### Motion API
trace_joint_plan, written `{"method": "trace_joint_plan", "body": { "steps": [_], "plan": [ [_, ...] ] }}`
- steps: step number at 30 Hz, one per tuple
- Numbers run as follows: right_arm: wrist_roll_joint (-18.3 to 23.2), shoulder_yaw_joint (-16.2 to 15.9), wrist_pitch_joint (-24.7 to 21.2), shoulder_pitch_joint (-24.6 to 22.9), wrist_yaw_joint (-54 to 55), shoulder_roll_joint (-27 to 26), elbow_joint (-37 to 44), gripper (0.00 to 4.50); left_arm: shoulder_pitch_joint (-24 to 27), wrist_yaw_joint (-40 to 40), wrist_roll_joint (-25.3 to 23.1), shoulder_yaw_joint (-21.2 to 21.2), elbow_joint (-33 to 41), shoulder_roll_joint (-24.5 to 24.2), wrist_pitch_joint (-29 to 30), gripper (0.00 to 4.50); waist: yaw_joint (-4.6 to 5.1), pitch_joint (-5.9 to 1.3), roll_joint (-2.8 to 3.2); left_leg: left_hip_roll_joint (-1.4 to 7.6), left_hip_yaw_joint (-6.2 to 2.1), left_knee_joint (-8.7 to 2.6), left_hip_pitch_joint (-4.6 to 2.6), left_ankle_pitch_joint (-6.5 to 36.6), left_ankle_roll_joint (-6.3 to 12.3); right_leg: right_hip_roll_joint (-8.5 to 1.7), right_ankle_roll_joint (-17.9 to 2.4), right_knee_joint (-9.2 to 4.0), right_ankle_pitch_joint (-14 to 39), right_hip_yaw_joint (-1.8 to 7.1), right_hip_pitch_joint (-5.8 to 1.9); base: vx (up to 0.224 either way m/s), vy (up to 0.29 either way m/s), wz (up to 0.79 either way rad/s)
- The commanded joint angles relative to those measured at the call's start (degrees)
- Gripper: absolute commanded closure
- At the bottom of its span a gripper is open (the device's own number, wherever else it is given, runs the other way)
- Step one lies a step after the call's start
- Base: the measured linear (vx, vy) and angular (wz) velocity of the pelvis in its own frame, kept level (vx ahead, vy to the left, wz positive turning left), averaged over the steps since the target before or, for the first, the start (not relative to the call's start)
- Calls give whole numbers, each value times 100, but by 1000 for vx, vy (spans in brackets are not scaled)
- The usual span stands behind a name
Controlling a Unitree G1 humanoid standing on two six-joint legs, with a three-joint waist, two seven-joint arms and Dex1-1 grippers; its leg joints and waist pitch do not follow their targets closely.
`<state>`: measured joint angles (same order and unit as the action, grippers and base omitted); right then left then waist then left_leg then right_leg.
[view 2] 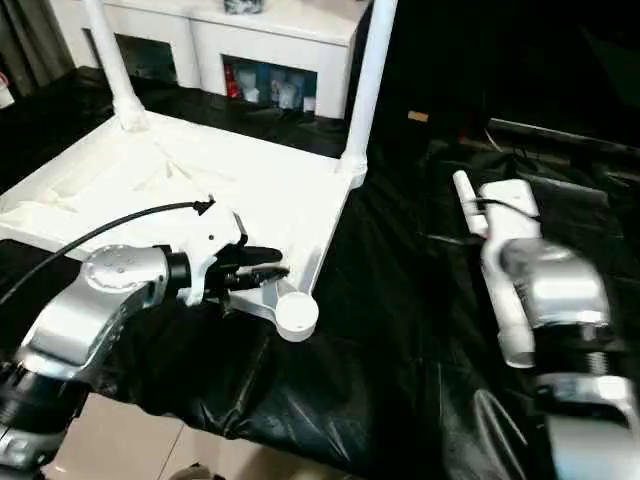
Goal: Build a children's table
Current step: Pick table leg
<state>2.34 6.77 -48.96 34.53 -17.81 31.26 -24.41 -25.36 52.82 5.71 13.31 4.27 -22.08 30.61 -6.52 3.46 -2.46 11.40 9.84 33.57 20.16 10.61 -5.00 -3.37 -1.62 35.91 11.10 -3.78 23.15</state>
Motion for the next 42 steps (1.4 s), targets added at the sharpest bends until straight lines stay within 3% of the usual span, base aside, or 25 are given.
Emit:
{"method": "trace_joint_plan", "body": {
  "steps": [1, 3, 8, 11, 17, 22, 29, 35, 38, 39, 40, 41, 42],
  "plan": [
    [-64, 118, -283, 83, -27, 115, 167, 250, -23, 54, 84, -34, 128, -19, 86, 276, -20, -369, -40, 111, -4, -334, 5, 624, 41, -399, -889, -430, 897, 294, -350, 0, 0, 0],
    [-58, 152, -485, 28, -39, 200, 224, 234, -30, 58, 103, -23, 154, -26, 114, 244, -22, -373, -43, 112, -8, -334, 6, 623, 32, -400, -833, -438, 960, 293, -352, 0, 0, 0],
    [54, 257, -676, -30, -32, 298, 248, 190, -14, 58, 183, 5, 239, -65, 198, 213, -14, -378, -56, 105, -5, -323, 11, 564, 36, -398, -848, -426, 897, 290, -357, 0, 0, 0],
    [144, 256, -1052, -125, -149, 451, 300, 153, 11, 37, 211, 42, 315, -99, 256, 186, -20, -378, -56, 104, -3, -317, 12, 520, 54, -390, -855, -423, 844, 292, -361, 0, 0, 0],
    [374, 335, -1522, -321, -526, 544, 148, 148, 6, -18, 145, 82, 260, -88, 211, 134, -19, -379, -77, 113, -1, -310, 13, 549, 90, -401, -844, -444, 988, 289, -360, 0, 0, 0],
    [427, 174, -1623, -487, -727, 606, -160, 148, 39, 13, 248, 141, 366, -130, 304, 124, -21, -378, -76, 114, 2, -304, 12, 550, 95, -410, -868, -454, 1060, 286, -360, 0, 0, 0],
    [514, 152, -1649, -559, -931, 642, -452, 202, 64, 66, 323, 165, 446, -176, 371, 118, -14, -376, -102, 111, 6, -292, 24, 522, 128, -411, -883, -453, 1108, 279, -360, 0, 0, 0],
    [525, 122, -1508, -546, -1023, 649, -763, 251, 31, 48, 342, 178, 433, -176, 395, 118, -20, -379, -89, 117, 4, -291, 11, 557, 102, -404, -867, -461, 1160, 277, -346, 0, 0, 0],
    [541, 190, -1396, -466, -1008, 627, -952, 257, -7, 23, 364, 170, 395, -179, 396, 118, -9, -373, -58, 114, -3, -294, 8, 696, 53, -404, -886, -480, 1262, 266, -345, 0, 0, 0],
    [559, 254, -1351, -432, -982, 608, -1024, 257, -23, 12, 372, 165, 387, -178, 405, 118, -21, -376, -11, 116, -12, -295, -3, 745, 26, -411, -882, -478, 1320, 266, -344, 0, 0, 0],
    [564, 277, -1336, -420, -972, 601, -1048, 257, -29, 9, 375, 163, 384, -177, 409, 118, -11, -375, -28, 116, -5, -293, -3, 762, 24, -407, -879, -492, 1314, 269, -342, 0, 0, 0],
    [580, 339, -1284, -426, -944, 580, -1036, 257, -28, -5, 405, 131, 388, -164, 400, 118, -15, -370, 34, 114, -18, -297, -10, 830, -3, -403, -891, -487, 1351, 263, -337, 0, 0, 0],
    [589, 387, -1239, -428, -924, 561, -1022, 258, -29, -12, 439, 96, 381, -150, 391, 118, -3, -372, 44, 113, -10, -293, -14, 861, -14, -396, -884, -505, 1344, 267, -335, 0, 0, 0]
  ]
}}
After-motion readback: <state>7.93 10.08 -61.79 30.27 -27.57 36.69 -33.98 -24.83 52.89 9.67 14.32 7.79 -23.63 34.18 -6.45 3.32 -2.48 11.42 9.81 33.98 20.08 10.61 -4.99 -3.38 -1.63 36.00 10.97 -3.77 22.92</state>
